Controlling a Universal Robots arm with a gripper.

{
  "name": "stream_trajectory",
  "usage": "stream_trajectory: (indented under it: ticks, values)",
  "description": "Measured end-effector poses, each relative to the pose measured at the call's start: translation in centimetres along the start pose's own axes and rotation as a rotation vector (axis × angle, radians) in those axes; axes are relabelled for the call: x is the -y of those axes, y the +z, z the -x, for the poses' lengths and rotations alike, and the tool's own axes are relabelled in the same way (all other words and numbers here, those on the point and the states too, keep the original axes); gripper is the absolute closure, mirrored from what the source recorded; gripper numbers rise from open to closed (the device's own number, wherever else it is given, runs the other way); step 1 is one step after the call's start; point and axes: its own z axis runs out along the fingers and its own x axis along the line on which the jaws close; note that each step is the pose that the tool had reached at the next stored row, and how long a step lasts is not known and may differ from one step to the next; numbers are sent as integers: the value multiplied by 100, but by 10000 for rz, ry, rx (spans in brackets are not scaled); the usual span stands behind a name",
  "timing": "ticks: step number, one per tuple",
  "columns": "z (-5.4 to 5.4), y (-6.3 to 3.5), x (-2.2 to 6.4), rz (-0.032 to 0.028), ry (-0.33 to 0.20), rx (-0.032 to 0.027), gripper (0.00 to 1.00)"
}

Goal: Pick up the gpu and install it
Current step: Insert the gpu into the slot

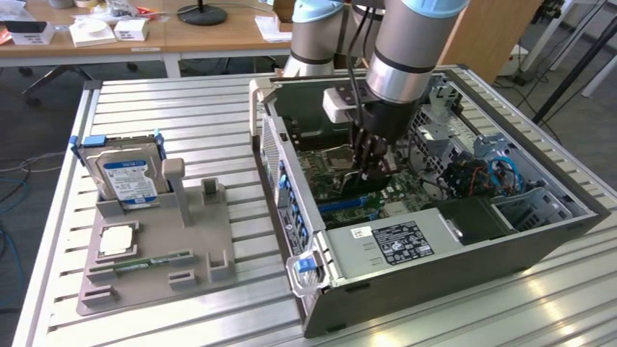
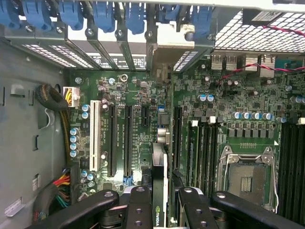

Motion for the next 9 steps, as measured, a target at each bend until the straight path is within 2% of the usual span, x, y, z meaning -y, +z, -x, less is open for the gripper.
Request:
stream_trajectory:
  ticks: [9]
  values:
    - [0, 36, -39, 0, -4, 2, 74]
